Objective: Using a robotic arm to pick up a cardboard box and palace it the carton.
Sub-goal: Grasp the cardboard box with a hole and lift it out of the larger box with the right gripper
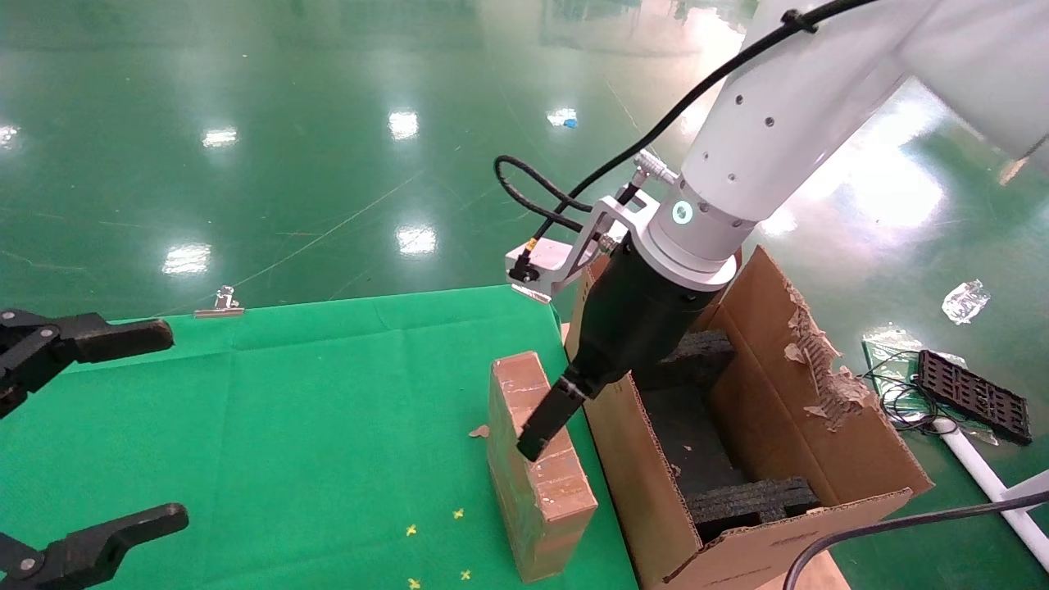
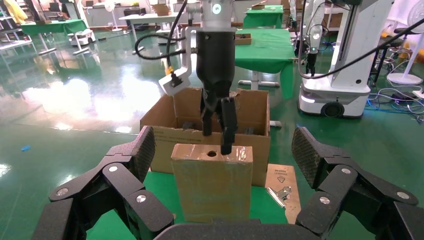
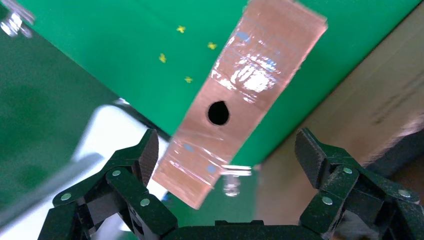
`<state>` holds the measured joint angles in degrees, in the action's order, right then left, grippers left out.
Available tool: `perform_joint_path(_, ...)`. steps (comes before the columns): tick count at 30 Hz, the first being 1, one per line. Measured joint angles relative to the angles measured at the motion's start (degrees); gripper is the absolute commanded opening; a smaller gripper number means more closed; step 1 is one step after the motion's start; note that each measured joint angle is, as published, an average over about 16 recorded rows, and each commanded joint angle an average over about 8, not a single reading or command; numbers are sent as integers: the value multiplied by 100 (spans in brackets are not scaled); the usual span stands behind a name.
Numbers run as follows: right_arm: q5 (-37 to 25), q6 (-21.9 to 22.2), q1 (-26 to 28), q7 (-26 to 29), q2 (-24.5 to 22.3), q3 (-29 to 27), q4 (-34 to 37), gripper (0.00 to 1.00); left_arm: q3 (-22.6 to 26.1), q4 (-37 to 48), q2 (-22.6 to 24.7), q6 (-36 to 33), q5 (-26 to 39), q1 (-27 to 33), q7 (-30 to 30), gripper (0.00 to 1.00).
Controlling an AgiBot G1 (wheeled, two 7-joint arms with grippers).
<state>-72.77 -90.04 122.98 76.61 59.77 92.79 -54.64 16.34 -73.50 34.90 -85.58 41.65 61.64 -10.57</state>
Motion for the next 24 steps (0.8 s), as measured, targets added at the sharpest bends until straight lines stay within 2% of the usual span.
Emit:
perform_joint_path(7, 122, 86, -220, 178, 295, 209, 641, 98, 3, 0, -1, 1, -2, 1, 1, 100)
perform_joint_path(9, 116, 110, -279, 161, 378, 253, 765, 82, 3, 0, -1, 2, -2, 1, 2, 100)
perform_joint_path(12, 98, 140, -354, 122, 491, 306, 902, 45, 5, 0, -2, 2, -3, 1, 2, 98)
perform_joint_path(14, 78, 155, -392, 103, 554, 336, 963, 20, 5, 0, -2, 2, -4, 1, 3, 84)
perform_joint_path(15, 69, 162, -407, 96, 582, 349, 987, 9, 6, 0, -2, 3, -4, 1, 3, 71)
perform_joint_path(16, 59, 167, -420, 88, 606, 361, 1004, 3, 6, 0, -3, 3, -4, 1, 3, 59)
perform_joint_path(19, 31, 175, -445, 76, 661, 396, 1028, 0, 7, 0, -3, 3, -5, 2, 4, 21)
perform_joint_path(21, 10, 177, -453, 83, 684, 419, 1028, 0, 8, 0, -3, 4, -6, 2, 4, 3)
perform_joint_path(22, -1, 177, -454, 91, 693, 431, 1024, 0, 8, 0, -4, 4, -6, 2, 4, 0)
perform_joint_path(24, -16, 178, -457, 111, 701, 453, 1009, 0, 9, 0, -4, 4, -6, 2, 5, 0)
